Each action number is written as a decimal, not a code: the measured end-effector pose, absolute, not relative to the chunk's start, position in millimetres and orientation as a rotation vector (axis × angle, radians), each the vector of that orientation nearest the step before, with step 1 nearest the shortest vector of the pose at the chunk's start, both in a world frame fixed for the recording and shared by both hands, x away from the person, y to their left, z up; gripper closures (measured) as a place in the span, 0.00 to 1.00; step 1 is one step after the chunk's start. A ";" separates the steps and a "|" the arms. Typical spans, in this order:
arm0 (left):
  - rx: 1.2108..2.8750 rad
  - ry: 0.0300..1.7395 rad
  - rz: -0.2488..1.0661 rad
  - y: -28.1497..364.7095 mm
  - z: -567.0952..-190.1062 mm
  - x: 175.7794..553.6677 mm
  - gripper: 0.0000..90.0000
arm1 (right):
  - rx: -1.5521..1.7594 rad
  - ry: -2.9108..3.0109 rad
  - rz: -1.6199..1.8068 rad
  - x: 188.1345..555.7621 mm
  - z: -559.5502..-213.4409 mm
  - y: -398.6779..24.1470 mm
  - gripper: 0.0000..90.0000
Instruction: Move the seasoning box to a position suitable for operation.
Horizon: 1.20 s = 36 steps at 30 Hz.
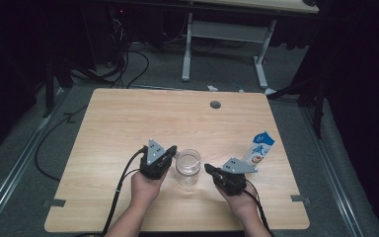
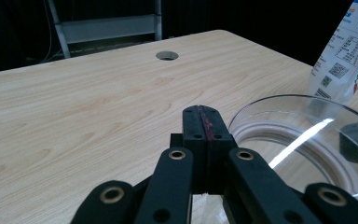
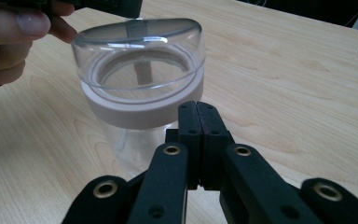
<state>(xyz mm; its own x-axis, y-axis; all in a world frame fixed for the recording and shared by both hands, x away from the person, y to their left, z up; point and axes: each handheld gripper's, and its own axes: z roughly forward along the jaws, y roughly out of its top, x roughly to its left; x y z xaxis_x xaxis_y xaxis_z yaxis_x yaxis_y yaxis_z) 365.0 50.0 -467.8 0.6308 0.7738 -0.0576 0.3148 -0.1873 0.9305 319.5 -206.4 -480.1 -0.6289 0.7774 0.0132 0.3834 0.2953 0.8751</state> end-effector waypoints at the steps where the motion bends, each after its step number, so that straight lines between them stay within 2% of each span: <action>1: 1.769 0.884 0.529 50.1 -467.9 364.9 1.00 | 1.037 2.151 1.282 319.1 -479.7 -205.9 0.99; 36: 1.759 0.893 0.517 51.3 -469.6 365.6 1.00 | 0.988 2.142 1.307 314.9 -474.2 -198.4 0.99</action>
<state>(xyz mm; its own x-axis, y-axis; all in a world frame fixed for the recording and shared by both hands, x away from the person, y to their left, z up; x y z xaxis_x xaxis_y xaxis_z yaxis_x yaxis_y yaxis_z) 365.6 51.3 -469.6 0.6283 0.7745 -0.0730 0.3220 -0.1735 0.9307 314.9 -198.4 -474.2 -0.6474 0.7622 -0.0038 0.3453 0.2977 0.8900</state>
